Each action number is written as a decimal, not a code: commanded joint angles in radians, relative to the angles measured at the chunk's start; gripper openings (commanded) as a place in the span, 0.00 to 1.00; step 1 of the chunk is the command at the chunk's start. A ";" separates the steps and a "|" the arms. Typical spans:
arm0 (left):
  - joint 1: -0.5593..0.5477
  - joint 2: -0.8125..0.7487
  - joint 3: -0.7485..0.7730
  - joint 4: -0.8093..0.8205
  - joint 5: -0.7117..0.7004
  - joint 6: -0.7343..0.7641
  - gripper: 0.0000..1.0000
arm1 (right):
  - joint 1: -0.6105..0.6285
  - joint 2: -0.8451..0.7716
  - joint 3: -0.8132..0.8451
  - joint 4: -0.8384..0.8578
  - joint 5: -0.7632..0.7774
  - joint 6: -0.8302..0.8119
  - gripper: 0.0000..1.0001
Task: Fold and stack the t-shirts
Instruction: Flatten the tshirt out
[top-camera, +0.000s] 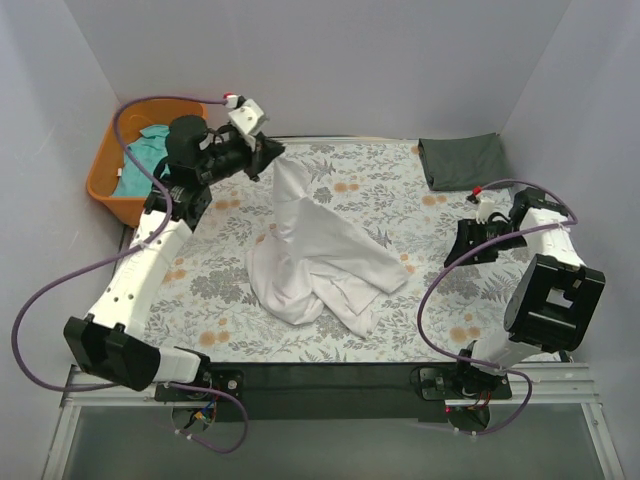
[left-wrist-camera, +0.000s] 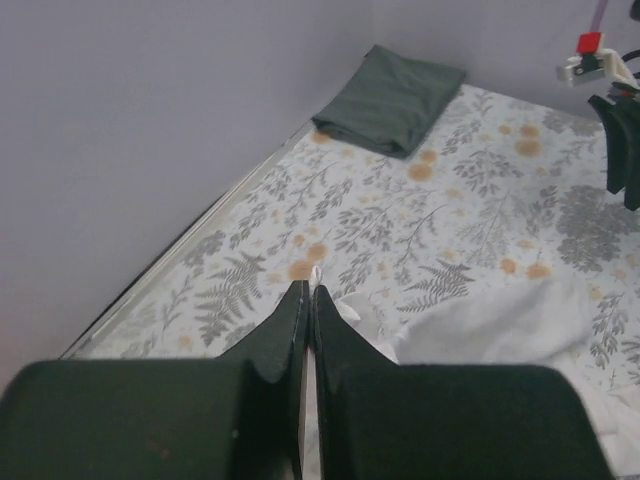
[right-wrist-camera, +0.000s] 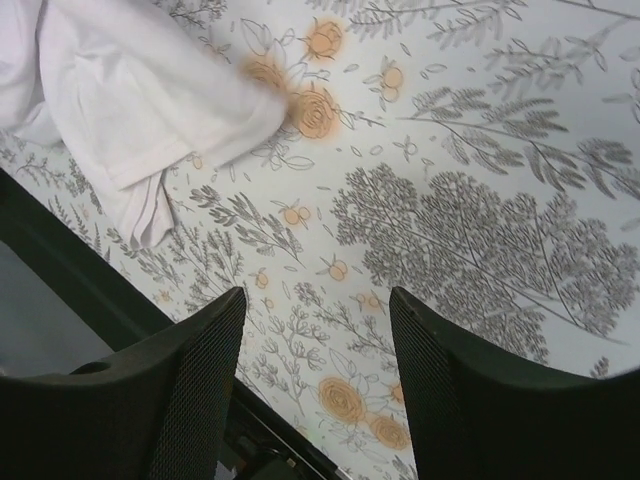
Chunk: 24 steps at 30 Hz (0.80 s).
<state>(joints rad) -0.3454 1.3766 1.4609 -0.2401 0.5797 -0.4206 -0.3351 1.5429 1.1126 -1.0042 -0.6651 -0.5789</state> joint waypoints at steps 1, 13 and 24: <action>0.100 -0.020 -0.092 -0.137 -0.010 0.029 0.00 | 0.098 0.022 0.041 0.070 -0.030 0.059 0.57; 0.206 -0.116 -0.290 -0.140 -0.069 0.028 0.00 | 0.412 0.161 0.084 0.312 0.182 0.203 0.59; 0.210 -0.091 -0.275 -0.137 -0.090 0.017 0.00 | 0.507 0.313 0.184 0.438 0.323 0.297 0.53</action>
<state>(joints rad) -0.1394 1.3075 1.1637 -0.3878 0.5045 -0.3992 0.1322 1.8248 1.2495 -0.6159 -0.3828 -0.3111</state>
